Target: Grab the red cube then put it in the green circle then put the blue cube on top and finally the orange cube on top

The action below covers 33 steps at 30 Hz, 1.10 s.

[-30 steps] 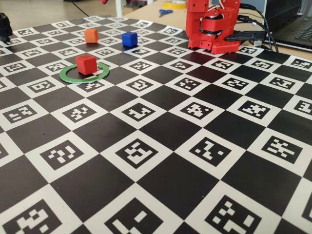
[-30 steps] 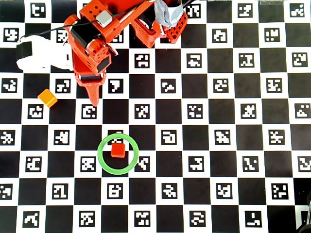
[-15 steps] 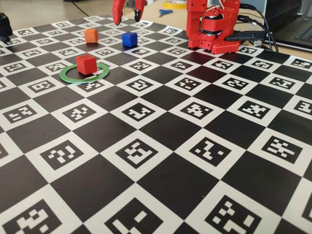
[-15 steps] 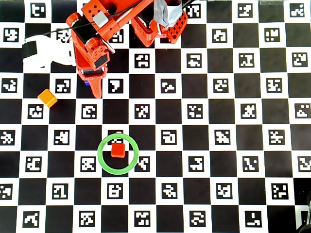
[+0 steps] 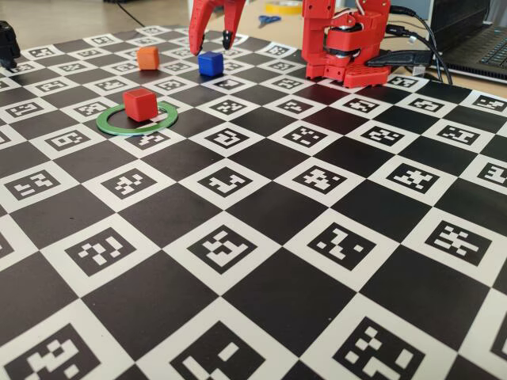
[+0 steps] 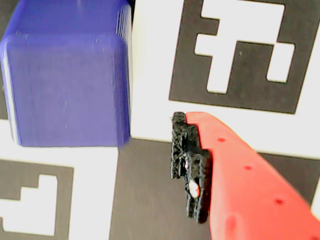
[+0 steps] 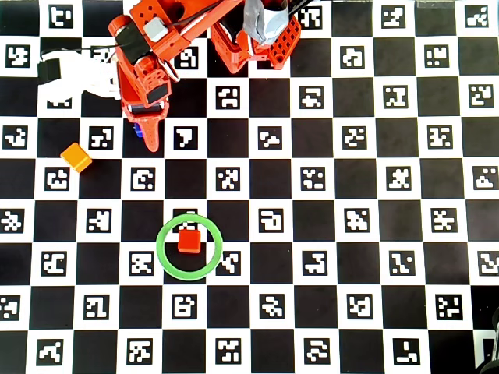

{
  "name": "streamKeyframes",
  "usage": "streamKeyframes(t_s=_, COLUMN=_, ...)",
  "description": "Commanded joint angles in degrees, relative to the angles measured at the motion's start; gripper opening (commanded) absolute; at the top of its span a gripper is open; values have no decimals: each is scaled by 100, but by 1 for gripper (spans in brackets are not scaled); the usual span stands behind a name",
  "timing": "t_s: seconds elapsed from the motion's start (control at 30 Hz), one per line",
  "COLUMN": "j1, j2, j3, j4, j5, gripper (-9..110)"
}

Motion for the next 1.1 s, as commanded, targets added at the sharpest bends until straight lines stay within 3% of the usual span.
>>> streamKeyframes(t_s=0.0, j1=35, j2=-26, j3=9, j4=-264, j5=-35, gripper=42)
streamKeyframes(t_s=0.5, j1=9, j2=-615, j3=79, j4=-976, j5=0, gripper=42)
streamKeyframes(t_s=1.07, j1=-35, j2=-668, j3=97, j4=-976, j5=9, gripper=36)
